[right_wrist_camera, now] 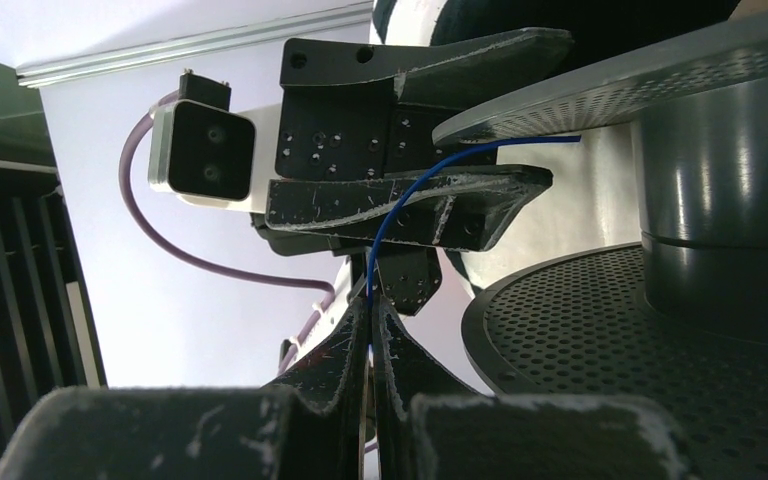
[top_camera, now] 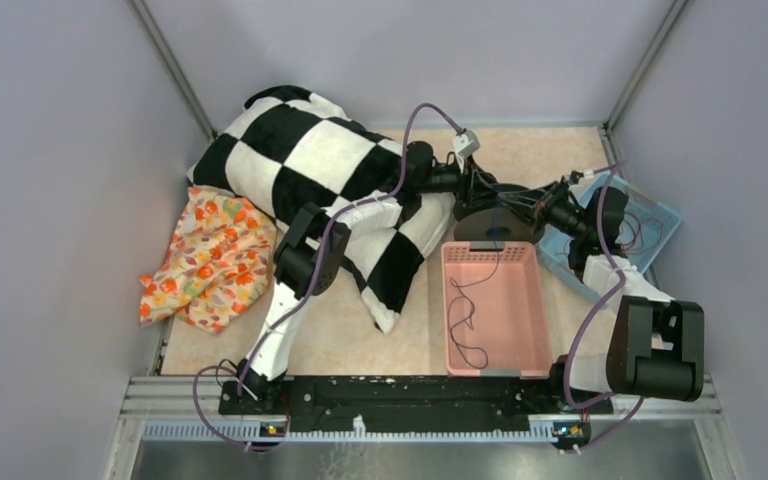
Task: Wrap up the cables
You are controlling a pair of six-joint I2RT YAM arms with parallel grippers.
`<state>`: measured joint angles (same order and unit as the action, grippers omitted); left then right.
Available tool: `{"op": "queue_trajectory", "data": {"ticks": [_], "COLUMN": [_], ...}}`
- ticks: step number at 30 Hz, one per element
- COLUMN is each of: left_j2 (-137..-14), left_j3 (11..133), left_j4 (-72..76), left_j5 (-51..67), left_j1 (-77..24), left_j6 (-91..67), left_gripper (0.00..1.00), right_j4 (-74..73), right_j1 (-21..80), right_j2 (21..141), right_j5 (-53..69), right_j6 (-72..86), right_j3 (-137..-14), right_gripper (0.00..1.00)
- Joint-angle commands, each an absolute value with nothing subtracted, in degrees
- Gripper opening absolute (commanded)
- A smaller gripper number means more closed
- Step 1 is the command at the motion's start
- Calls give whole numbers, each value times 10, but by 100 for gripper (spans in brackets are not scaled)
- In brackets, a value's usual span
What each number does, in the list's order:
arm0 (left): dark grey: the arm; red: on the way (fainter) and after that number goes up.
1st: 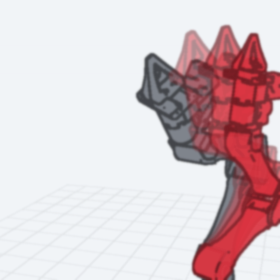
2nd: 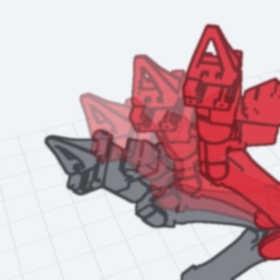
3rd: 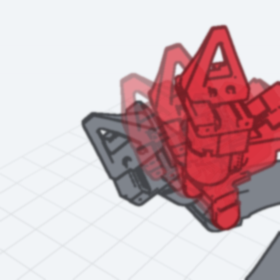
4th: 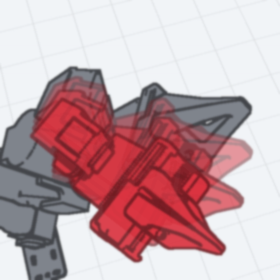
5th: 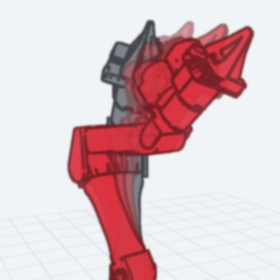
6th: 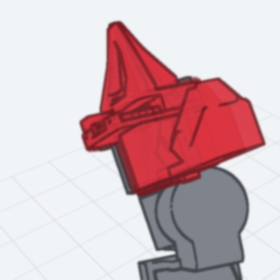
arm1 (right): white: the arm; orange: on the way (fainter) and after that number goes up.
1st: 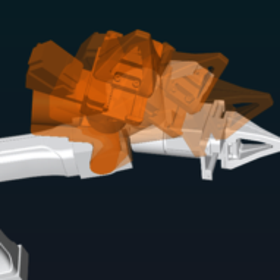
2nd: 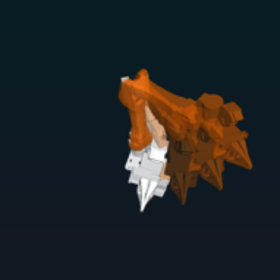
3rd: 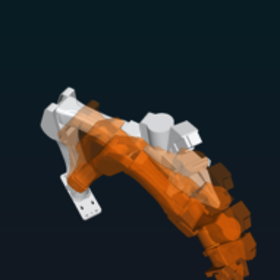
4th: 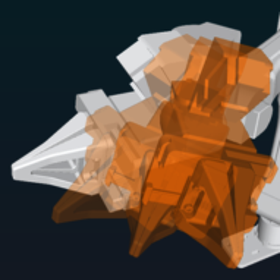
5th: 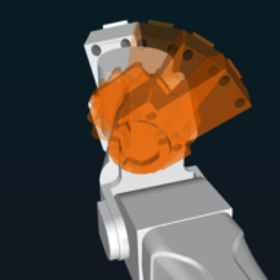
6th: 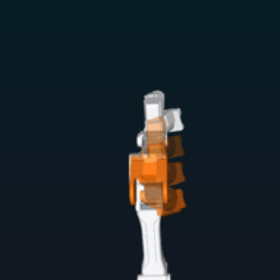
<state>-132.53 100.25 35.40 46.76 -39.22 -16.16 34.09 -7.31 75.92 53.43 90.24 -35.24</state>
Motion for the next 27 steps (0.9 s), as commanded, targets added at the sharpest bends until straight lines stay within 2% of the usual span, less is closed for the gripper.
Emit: {"op": "queue_trajectory", "data": {"ticks": [1, 6, 10, 17, 23, 27], "left_j2": [-1319, -1313, -1312, -1310, -1307, -1303], "left_j3": [1015, 1011, 1022, 1024, 1023, 1020], "left_j4": [403, 395, 370, 361, 358, 352], "left_j5": [463, 454, 453, 452, 457, 457], "left_j1": [-398, -402, -405, -407, -408, -408], "left_j6": [-151, -135, -112, -104, -103, -97], "left_gripper": [47, 47, 31, 27, 5, 0], "right_j4": [362, 351, 348, 354, 351, 351], "right_j1": [-76, -77, -77, -77, -77, -76], "right_j2": [763, 762, 765, 767, 765, 765], "right_j5": [534, 535, 538, 539, 537, 537], "right_j6": [902, 893, 890, 892, 889, 889], "right_j3": [-352, -355, -356, -352, -350, -353], "right_gripper": [0, 0, 0, 0, 0, 0]}}
